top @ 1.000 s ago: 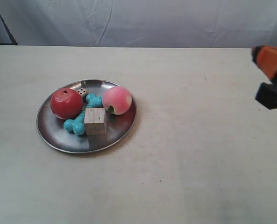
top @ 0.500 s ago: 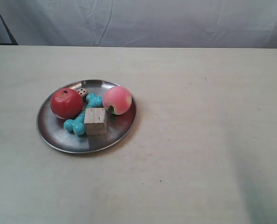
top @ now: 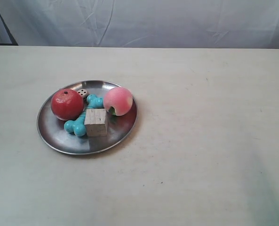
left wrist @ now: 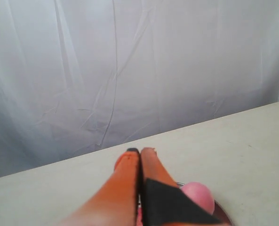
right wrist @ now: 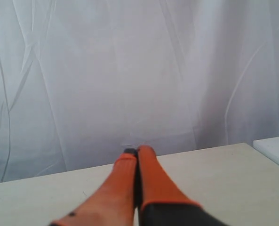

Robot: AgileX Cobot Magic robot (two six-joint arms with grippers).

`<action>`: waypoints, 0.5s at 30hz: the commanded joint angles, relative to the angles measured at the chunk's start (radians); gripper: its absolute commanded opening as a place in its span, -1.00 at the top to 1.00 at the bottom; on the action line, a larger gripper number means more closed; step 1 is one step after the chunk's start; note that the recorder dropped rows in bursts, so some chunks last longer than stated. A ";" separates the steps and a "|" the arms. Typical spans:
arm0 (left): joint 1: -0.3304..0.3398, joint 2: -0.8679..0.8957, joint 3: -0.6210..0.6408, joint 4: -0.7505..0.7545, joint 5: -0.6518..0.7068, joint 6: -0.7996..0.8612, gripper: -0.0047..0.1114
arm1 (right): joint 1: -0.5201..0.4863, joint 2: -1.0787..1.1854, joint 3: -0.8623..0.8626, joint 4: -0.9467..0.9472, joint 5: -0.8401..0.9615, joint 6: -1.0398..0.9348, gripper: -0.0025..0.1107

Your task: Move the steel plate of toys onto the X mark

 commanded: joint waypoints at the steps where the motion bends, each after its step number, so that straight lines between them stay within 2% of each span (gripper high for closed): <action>1: -0.005 -0.007 0.002 -0.014 0.014 -0.002 0.92 | -0.005 -0.008 0.005 -0.001 -0.003 -0.004 0.96; 15: -0.005 -0.007 0.002 -0.007 0.011 -0.001 0.92 | -0.005 -0.008 0.005 -0.001 -0.003 -0.004 0.96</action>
